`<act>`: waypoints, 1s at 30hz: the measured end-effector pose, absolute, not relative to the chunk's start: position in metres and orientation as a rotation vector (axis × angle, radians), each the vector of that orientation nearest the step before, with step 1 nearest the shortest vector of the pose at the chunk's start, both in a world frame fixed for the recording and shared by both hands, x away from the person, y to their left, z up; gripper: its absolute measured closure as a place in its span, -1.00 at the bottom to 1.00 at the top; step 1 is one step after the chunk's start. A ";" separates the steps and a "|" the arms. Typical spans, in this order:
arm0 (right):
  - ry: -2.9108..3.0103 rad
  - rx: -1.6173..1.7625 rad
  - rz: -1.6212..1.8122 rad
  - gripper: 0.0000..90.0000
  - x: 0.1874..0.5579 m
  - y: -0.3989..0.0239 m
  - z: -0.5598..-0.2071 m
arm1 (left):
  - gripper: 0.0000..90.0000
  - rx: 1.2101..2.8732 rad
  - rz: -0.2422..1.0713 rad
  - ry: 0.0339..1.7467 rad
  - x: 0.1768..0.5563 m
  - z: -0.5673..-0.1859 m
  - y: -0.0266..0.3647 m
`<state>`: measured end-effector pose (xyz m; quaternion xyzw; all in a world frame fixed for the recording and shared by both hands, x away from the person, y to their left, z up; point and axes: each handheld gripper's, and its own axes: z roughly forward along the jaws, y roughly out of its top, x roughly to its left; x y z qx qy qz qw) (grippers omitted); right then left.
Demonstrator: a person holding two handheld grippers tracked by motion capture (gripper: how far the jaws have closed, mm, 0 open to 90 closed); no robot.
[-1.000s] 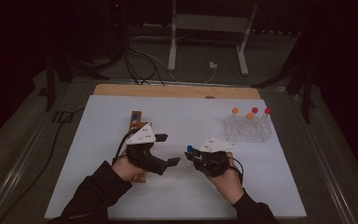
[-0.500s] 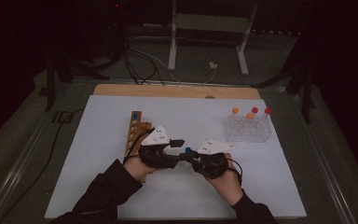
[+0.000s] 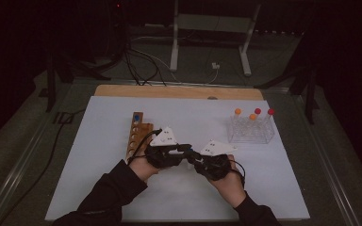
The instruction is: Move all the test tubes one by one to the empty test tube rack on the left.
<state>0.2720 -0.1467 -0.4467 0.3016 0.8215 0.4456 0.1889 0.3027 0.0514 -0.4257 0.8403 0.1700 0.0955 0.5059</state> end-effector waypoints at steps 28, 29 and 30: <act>2.183 0.908 1.341 -0.74 0.275 -0.159 -0.440 | 0.71 1.973 0.429 0.553 0.320 -0.384 0.108; 2.179 0.914 1.346 -0.80 0.275 -0.160 -0.440 | 0.71 1.969 0.438 0.564 0.321 -0.381 0.113; 2.176 0.921 1.343 -0.88 0.275 -0.159 -0.439 | 0.71 1.964 0.444 0.569 0.321 -0.380 0.116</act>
